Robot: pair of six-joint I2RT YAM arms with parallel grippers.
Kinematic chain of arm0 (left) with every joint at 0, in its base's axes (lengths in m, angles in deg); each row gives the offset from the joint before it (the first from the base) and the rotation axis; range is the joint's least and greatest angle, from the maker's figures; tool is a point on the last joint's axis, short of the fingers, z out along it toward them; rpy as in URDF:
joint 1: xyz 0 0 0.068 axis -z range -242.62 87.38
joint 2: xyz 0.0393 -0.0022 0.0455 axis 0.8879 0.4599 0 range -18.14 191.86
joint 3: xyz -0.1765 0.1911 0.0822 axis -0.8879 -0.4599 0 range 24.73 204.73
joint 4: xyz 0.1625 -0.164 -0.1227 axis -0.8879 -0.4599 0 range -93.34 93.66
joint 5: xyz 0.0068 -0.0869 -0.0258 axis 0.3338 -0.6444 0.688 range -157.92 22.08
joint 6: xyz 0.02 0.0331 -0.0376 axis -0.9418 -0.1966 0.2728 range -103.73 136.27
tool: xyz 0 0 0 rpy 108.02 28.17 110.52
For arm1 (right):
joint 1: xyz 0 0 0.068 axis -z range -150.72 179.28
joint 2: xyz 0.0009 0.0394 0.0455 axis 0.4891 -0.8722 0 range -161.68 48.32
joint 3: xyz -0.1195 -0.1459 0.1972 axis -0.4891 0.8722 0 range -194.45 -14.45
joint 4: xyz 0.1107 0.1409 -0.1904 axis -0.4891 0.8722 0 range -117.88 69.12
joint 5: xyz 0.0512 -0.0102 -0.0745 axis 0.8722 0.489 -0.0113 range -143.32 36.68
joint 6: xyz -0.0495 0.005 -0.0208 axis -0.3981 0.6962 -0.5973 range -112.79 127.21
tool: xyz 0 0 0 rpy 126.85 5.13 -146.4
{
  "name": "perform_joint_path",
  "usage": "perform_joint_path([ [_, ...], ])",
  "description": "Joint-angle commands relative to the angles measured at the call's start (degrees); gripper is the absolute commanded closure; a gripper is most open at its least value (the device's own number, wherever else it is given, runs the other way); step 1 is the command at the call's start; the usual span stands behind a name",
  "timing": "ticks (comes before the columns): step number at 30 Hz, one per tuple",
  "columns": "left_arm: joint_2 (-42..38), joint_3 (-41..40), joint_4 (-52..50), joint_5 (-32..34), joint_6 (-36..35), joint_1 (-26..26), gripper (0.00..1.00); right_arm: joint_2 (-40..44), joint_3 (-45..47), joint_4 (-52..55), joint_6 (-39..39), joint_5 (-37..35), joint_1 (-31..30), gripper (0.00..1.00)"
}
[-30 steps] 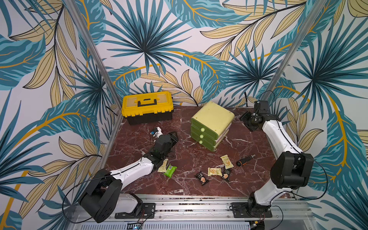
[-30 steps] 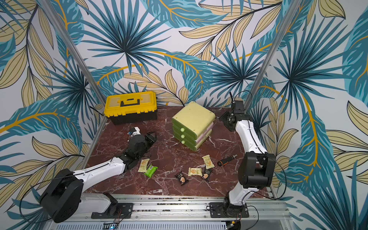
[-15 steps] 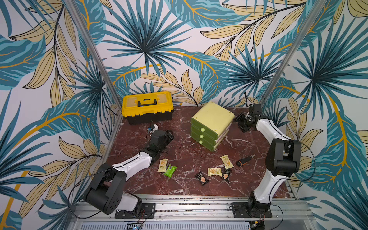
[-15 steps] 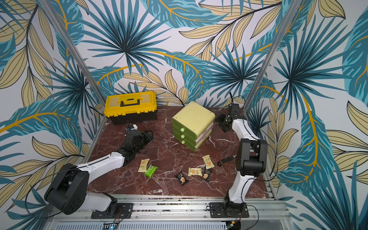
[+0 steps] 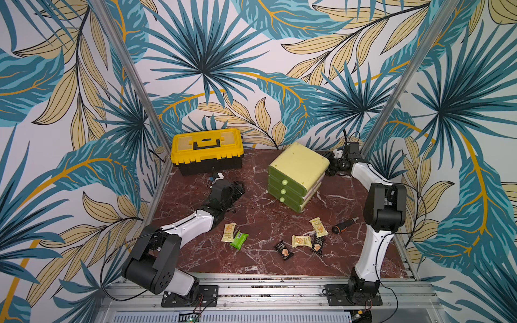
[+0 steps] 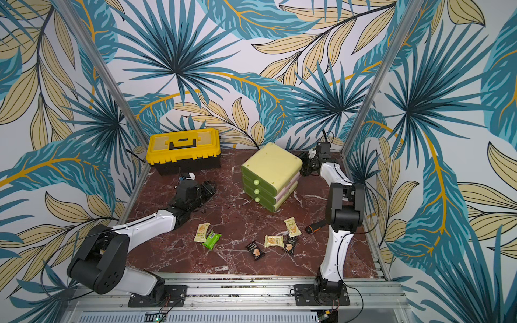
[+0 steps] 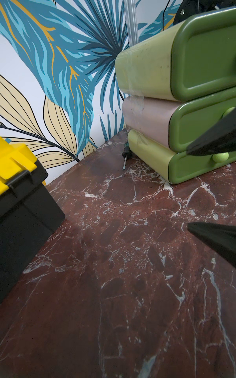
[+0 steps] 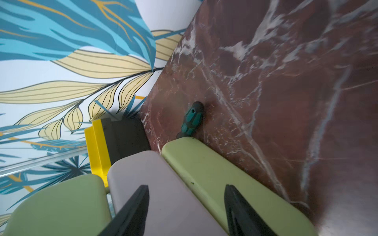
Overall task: Take the cookies out of the drawer
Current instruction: Adjust the storage box at the center of the board.
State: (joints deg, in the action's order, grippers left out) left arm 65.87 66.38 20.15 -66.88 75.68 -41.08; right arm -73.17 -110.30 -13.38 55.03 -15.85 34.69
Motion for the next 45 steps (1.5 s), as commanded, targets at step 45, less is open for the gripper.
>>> perform_joint_path([
  [45, 31.9, -12.4, 63.4, 2.9, -15.9, 19.3, 0.43, 39.0, 36.7, 2.6, 2.3, -35.5, 2.0, 0.37],
])
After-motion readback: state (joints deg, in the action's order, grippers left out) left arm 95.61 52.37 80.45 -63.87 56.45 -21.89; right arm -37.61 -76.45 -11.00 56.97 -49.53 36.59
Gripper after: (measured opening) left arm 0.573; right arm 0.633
